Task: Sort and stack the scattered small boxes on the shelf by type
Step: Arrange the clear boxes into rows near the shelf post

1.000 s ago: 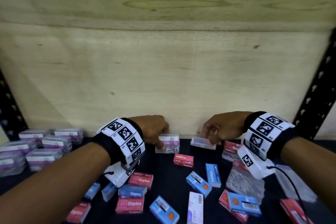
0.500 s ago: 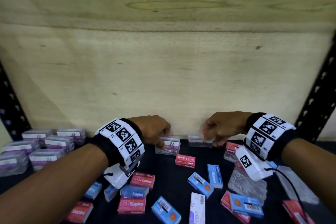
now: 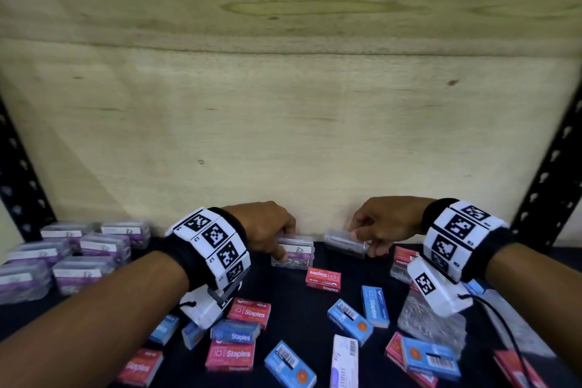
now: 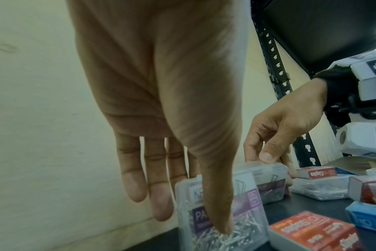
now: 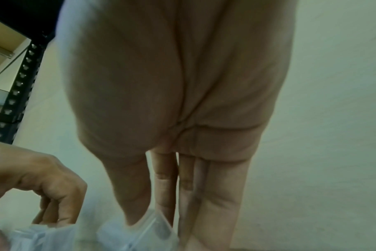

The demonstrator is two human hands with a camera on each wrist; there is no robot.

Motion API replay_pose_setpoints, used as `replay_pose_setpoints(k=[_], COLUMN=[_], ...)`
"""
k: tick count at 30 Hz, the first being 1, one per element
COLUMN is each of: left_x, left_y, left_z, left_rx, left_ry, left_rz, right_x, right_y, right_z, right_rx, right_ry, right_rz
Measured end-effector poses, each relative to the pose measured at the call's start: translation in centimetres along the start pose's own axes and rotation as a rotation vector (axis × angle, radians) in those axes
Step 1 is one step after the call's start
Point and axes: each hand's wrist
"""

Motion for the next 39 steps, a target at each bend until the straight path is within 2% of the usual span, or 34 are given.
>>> replay_pose_setpoints(k=[5, 11, 14, 21, 24, 32, 39], left_x=[-0.1, -0.4, -0.5, -0.9, -1.4, -5.2, -10.6], left_y=[-0.1, -0.1, -0.1, 0.2, 1.0, 6.5, 13.9], left_z=[0.0, 0.3, 0.3, 0.3, -0.1, -2.6, -2.7], left_rx=[0.008, 0.013, 0.011, 0.015, 0.034, 0.092, 0.126], left_ry=[0.014, 0.022, 0.017, 0.03, 0.043, 0.044, 0.118], left_rz=[0.006, 0.004, 0.009, 0.012, 0.014, -0.084, -0.237], right_x=[-0.3, -1.0, -1.7, -2.8, -3.4, -7.5, -15.0], right_y=[-0.2, -0.4, -0.3, 0.1, 0.6, 1.4, 0.9], right_z=[0.2, 0.4, 1.0, 1.4, 1.1, 0.6, 2.1], right_rx=[-0.02, -0.017, 0.016, 0.102, 0.089, 0.119, 0.096], right_ry=[-0.17, -0.208, -0.152, 0.197, 0.197, 0.23, 0.23], right_rz=[-0.001, 0.041, 0.037, 0.033, 0.035, -0.038, -0.202])
Point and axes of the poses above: each hand's wrist, its own y-axis away from the middle knuckle, its own z-axis out of the palm, x = y × z, and after that the axes turned 2 degrees about -x, right-handed
